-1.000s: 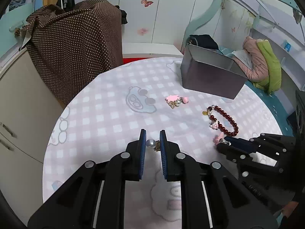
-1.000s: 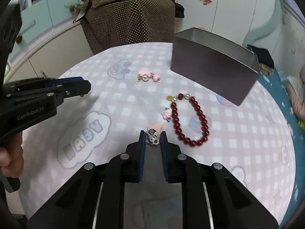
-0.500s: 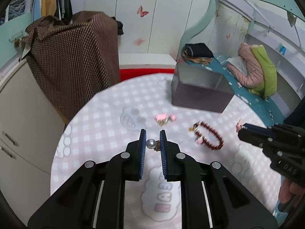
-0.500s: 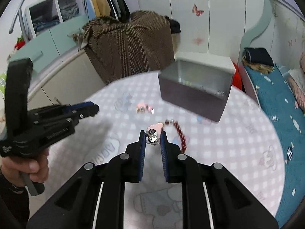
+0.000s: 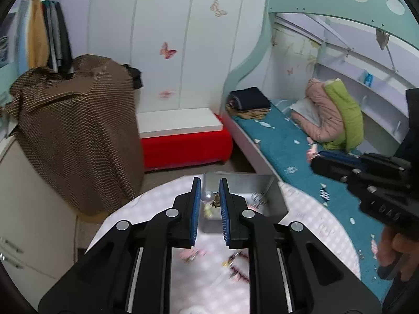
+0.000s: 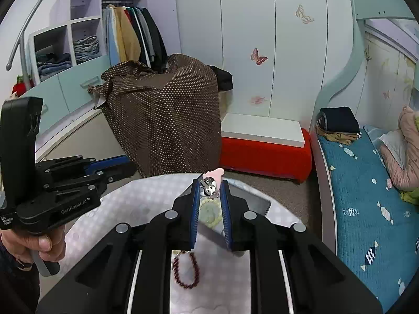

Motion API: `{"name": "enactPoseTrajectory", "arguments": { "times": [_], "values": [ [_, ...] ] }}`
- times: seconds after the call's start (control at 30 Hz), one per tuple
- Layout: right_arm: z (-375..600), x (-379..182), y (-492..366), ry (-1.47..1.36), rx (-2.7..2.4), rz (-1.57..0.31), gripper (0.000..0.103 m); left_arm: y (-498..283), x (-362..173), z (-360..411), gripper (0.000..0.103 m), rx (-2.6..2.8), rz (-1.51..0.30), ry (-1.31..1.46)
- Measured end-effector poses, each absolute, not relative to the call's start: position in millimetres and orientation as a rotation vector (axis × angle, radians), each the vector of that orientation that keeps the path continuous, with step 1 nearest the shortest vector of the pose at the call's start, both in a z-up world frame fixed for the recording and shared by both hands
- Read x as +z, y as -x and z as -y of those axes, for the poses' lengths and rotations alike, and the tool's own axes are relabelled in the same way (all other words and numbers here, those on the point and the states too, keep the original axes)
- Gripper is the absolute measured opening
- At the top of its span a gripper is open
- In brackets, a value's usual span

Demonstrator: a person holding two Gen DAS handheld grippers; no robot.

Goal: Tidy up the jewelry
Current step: 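Carry the earring and clip charm into the tin box and open both grippers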

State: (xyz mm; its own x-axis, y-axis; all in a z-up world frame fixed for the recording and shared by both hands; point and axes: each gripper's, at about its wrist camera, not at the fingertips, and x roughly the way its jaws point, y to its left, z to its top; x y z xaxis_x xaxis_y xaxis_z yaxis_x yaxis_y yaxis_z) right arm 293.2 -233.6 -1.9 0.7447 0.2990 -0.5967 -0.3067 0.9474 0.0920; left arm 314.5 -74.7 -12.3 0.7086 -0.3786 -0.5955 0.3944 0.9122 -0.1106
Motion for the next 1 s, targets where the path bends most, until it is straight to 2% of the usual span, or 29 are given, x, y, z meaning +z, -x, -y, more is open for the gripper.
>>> {"name": "enactPoseTrajectory", "arguments": {
  "times": [0.33, 0.6, 0.63, 0.67, 0.7, 0.73, 0.8, 0.87, 0.9, 0.97, 1.0],
  "values": [
    [246, -18, -327, -0.017, 0.329, -0.733, 0.014, -371, -24, 114, 0.015, -0.487, -0.731, -0.016],
    [250, -32, -342, -0.032, 0.323, -0.79, 0.015, -387, -38, 125, 0.016, -0.495, -0.766, -0.018],
    [251, -33, -343, -0.034, 0.321, -0.793, 0.016, -389, -40, 125, 0.021, -0.491, -0.771, -0.018],
    [252, -34, -345, -0.038, 0.319, -0.799, 0.016, -390, -41, 125, 0.04, -0.486, -0.773, -0.016],
    [253, -36, -345, -0.041, 0.316, -0.804, 0.016, -391, -41, 123, 0.053, -0.466, -0.768, -0.013],
    [253, -37, -346, -0.042, 0.311, -0.807, 0.021, -390, -40, 122, 0.075, -0.449, -0.757, -0.011],
    [255, -38, -347, -0.051, 0.304, -0.811, 0.026, -387, -39, 119, 0.078, -0.426, -0.732, -0.011],
    [258, -38, -347, -0.06, 0.295, -0.81, 0.031, -387, -38, 114, 0.088, -0.413, -0.73, -0.006],
    [260, -38, -346, -0.069, 0.285, -0.804, 0.041, -386, -37, 112, 0.09, -0.401, -0.723, -0.007],
    [264, -36, -342, -0.085, 0.266, -0.78, 0.067, -382, -34, 105, 0.092, -0.376, -0.704, -0.008],
    [264, -36, -342, -0.085, 0.266, -0.78, 0.088, -380, -32, 103, 0.093, -0.368, -0.697, -0.007]
  ]
}}
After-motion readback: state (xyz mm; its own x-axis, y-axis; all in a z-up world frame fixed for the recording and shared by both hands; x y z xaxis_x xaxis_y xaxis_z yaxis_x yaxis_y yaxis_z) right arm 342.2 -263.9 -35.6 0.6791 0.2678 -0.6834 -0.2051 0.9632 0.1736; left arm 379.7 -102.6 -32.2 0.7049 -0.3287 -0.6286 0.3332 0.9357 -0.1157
